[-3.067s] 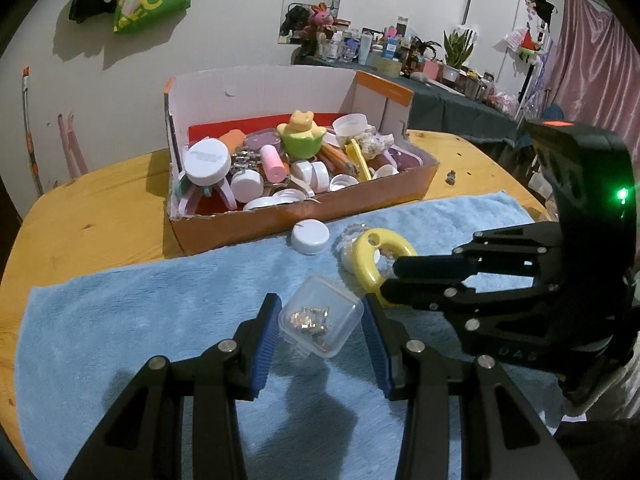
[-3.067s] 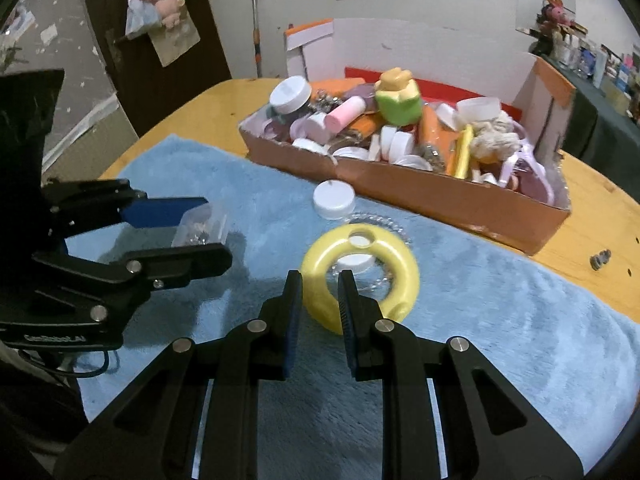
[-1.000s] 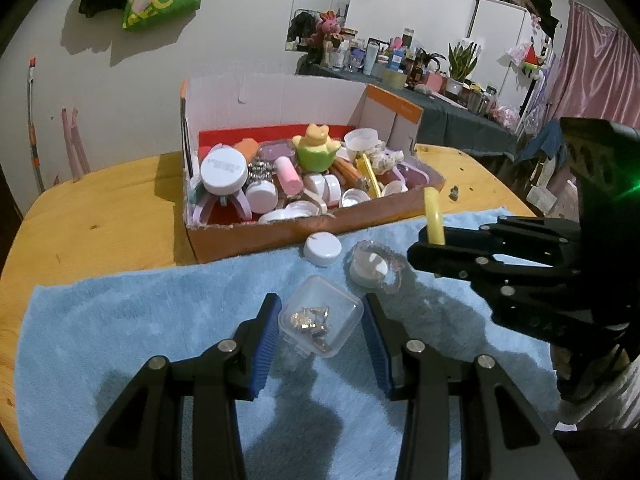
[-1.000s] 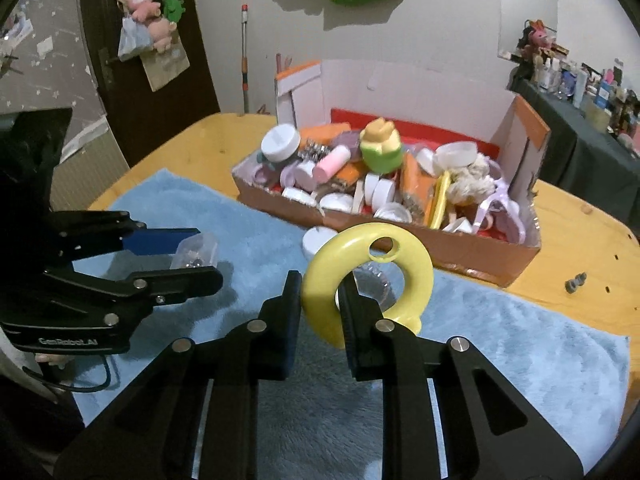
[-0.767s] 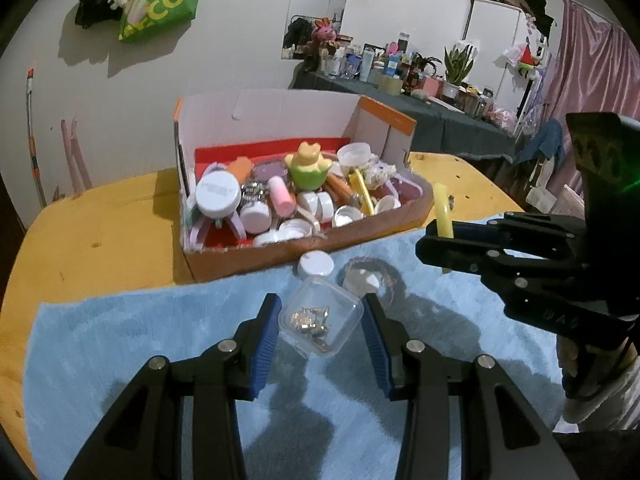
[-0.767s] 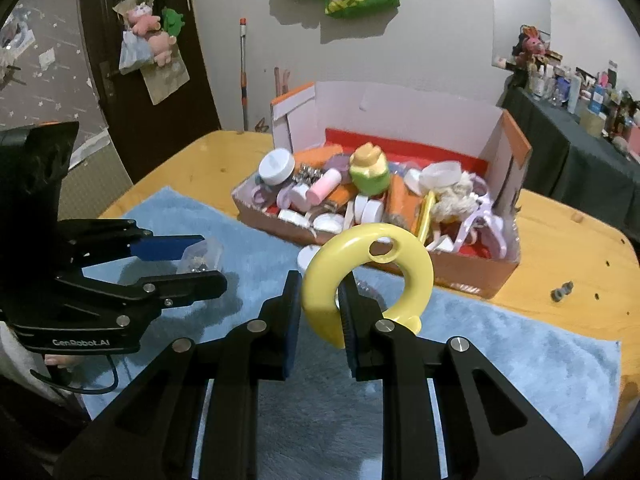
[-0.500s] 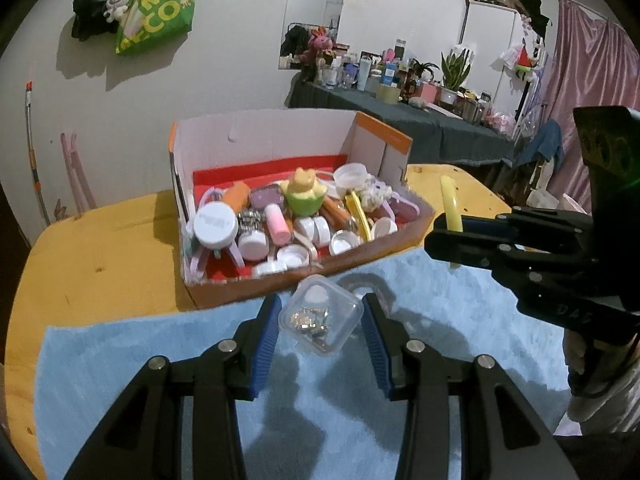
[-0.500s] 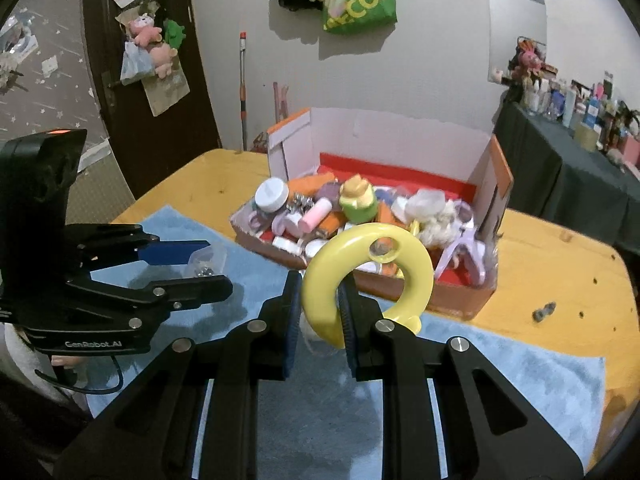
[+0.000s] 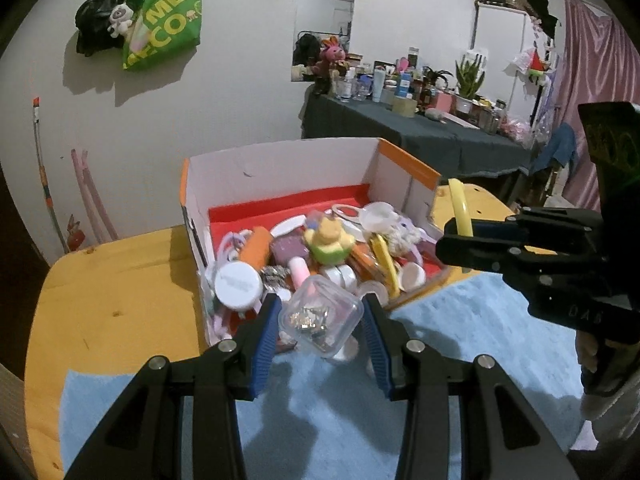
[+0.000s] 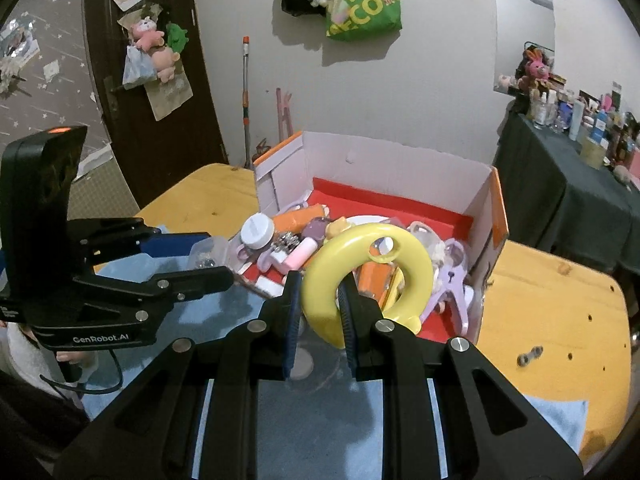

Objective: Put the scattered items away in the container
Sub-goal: 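Carry the yellow ring and clear box up over the cardboard box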

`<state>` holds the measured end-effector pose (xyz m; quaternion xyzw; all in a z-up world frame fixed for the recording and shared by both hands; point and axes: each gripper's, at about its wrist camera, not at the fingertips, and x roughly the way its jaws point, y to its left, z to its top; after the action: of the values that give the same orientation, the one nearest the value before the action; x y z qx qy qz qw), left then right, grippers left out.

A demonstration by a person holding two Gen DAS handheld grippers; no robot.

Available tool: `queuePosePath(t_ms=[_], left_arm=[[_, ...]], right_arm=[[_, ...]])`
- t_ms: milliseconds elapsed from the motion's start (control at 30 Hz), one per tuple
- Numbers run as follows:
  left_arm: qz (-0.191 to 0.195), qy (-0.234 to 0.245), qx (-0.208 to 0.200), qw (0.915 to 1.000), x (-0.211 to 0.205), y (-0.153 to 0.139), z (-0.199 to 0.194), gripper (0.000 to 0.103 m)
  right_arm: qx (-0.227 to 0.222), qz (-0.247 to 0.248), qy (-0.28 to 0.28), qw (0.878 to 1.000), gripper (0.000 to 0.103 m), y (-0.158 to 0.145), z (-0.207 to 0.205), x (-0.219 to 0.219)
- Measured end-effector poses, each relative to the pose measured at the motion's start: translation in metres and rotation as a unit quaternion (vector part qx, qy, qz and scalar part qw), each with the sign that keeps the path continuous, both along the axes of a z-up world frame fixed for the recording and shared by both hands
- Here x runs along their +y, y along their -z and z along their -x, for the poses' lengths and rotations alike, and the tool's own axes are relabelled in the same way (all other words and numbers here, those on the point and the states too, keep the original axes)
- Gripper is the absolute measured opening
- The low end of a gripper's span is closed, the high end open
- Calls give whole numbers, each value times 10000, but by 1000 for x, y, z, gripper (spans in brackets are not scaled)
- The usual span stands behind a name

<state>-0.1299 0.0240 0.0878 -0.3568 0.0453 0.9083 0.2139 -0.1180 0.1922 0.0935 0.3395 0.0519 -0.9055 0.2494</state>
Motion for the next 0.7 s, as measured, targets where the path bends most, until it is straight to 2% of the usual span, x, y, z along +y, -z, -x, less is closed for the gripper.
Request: queuePosePath(t_ms=[367,700], left_arm=[[115,-322,-62,9994,5,7,55,44],[216,-326,-218,9990,15,25,82,44]], right_arm=[[-399,-167,19,9991,18,26,63,-5],[-675,-261,29,9974,18,44,83,-5]])
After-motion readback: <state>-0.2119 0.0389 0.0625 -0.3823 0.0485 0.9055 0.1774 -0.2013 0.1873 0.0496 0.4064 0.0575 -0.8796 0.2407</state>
